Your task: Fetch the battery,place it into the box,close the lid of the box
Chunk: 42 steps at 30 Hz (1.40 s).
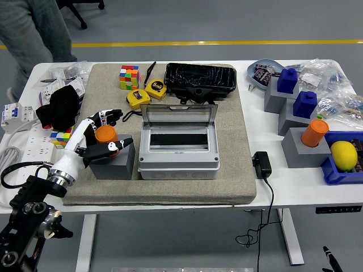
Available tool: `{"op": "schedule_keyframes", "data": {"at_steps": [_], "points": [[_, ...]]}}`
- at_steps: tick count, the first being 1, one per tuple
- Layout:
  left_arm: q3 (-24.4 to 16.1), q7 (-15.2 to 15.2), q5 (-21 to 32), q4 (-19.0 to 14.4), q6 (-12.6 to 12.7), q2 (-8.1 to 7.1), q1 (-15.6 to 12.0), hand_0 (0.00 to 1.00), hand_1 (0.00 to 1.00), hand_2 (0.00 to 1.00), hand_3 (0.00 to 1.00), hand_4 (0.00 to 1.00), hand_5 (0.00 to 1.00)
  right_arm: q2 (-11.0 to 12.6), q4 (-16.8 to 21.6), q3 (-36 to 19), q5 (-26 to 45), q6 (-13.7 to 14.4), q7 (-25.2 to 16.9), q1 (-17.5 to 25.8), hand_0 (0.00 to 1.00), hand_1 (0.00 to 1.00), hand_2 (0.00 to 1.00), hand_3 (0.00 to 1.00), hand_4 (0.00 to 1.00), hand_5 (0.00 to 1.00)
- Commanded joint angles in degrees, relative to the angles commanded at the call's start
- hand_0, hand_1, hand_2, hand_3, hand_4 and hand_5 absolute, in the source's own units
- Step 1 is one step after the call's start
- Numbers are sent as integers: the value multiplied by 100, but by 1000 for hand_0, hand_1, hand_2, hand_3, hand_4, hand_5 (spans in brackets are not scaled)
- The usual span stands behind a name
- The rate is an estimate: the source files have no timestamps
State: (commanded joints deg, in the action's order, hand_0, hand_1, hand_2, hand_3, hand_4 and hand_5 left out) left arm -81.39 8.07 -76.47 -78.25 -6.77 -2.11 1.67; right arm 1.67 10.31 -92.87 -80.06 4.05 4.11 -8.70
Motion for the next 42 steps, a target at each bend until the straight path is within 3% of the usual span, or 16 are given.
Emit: {"op": "schedule_keyframes", "data": {"at_steps": [8,9,32,33,42], "points": [[30,48,179,50,34,29,-16,689,744,697,703,998,2,-3,0,9,12,-1,-3,0,862,749,750,806,998,998],[33,49,209,52,32,27,-13,637,716,669,690,998,2,-3,0,1,9,1,-2,-3,863,749,750,806,998,998],[85,68,356,139,48,49,-15,623,687,630,666,998,2,-4,0,-44,0,-15,-18,-16,864,749,750,806,998,998],[90,67,357,141,47,49,-16,602,645,540,590,998,2,-3,0,-48,-2,-15,-19,-18,863,749,750,806,998,998],[110,72,365,140,120,58,-10,549,627,508,538,998,2,-8,0,-52,1,-23,-28,-15,864,749,750,806,998,998]]}}
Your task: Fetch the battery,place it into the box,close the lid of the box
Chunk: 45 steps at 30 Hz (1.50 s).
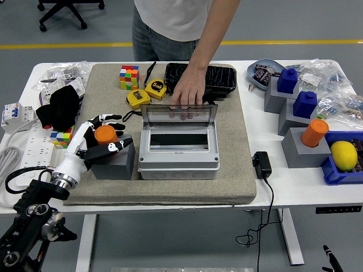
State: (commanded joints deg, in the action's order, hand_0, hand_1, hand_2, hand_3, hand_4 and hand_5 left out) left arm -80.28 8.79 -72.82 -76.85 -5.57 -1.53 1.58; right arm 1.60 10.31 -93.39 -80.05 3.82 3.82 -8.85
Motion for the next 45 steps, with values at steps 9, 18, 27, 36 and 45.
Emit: {"op": "schedule_keyframes", "data": {"at_steps": [9,18,27,36,45], "points": [[62,40,-112,16,102,1,8,500,569,453,484,998,2,5,0,-23,-17,-3,0,-6,862,750,750,806,998,998],[107,64,-192,50,267,-3,7,445,500,402,418,998,2,6,0,-115,-64,-9,-20,-1,862,750,751,806,998,998],[191,97,-165,76,374,-8,13,300,430,336,319,998,2,7,0,-183,-95,-5,-24,1,863,750,752,806,998,998],[380,133,-145,110,527,-17,29,204,326,256,229,998,2,8,0,-229,-103,3,-25,0,862,750,752,806,998,998],[404,149,-235,108,719,-32,69,108,127,131,88,998,2,7,0,-254,-109,3,-29,-13,863,751,752,806,998,998]]}}
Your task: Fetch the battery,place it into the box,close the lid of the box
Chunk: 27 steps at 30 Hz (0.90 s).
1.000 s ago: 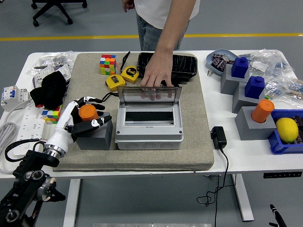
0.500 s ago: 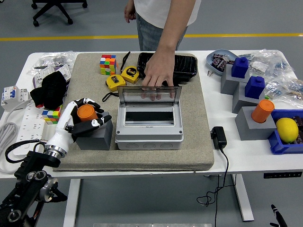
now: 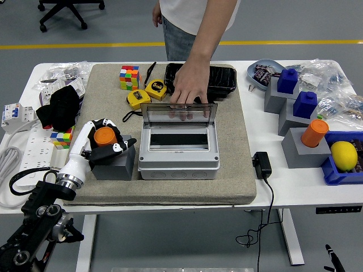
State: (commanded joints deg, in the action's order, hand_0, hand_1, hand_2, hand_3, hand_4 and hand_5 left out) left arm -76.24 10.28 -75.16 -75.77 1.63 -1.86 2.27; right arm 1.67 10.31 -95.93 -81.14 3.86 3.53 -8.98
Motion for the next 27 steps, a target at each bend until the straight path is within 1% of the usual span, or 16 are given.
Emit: {"op": "schedule_keyframes", "data": {"at_steps": [5,6,10,11,12,27], "points": [[43,57,-49,-3,186,2,14,108,127,131,88,998,2,3,0,-10,1,3,0,-3,863,751,752,806,998,998],[62,76,-34,2,222,2,19,86,75,100,60,998,2,4,0,-12,1,3,1,-5,864,751,752,806,998,998],[82,133,13,12,318,13,30,86,75,100,60,998,2,3,0,-13,4,2,-5,-10,864,751,752,806,998,998],[85,141,20,10,327,12,32,86,75,100,60,998,2,2,0,-14,5,2,-6,-11,864,751,752,806,998,998],[91,147,26,7,334,10,34,66,46,78,49,998,2,1,0,-14,4,2,-6,-10,864,751,752,806,998,998],[93,209,117,-5,429,9,83,53,22,57,37,998,2,2,0,-16,-1,0,-3,-15,864,751,752,806,998,998]]}}
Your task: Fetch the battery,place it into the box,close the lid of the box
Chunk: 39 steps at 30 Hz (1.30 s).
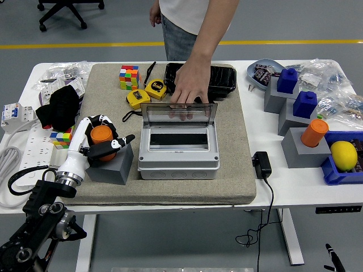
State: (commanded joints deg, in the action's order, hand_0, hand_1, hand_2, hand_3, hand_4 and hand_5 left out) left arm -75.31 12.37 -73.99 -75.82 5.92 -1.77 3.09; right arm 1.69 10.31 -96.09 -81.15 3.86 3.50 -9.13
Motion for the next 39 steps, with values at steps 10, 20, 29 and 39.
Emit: {"op": "schedule_keyframes", "data": {"at_steps": [10,20,29,39], "points": [[-5,6,-5,-21,74,2,-5,53,13,55,30,998,2,3,0,20,-4,-3,9,11,864,750,752,806,998,998],[-84,35,36,-83,170,15,30,53,11,52,24,998,2,2,0,17,-8,-4,12,11,864,750,752,806,998,998],[-68,206,424,-95,458,-4,67,32,2,33,5,998,2,0,0,-5,-7,-3,11,6,864,750,752,806,998,998],[92,284,161,-316,703,-136,146,21,2,11,2,982,2,0,0,-25,-9,-1,9,-10,862,749,752,806,998,998]]}}
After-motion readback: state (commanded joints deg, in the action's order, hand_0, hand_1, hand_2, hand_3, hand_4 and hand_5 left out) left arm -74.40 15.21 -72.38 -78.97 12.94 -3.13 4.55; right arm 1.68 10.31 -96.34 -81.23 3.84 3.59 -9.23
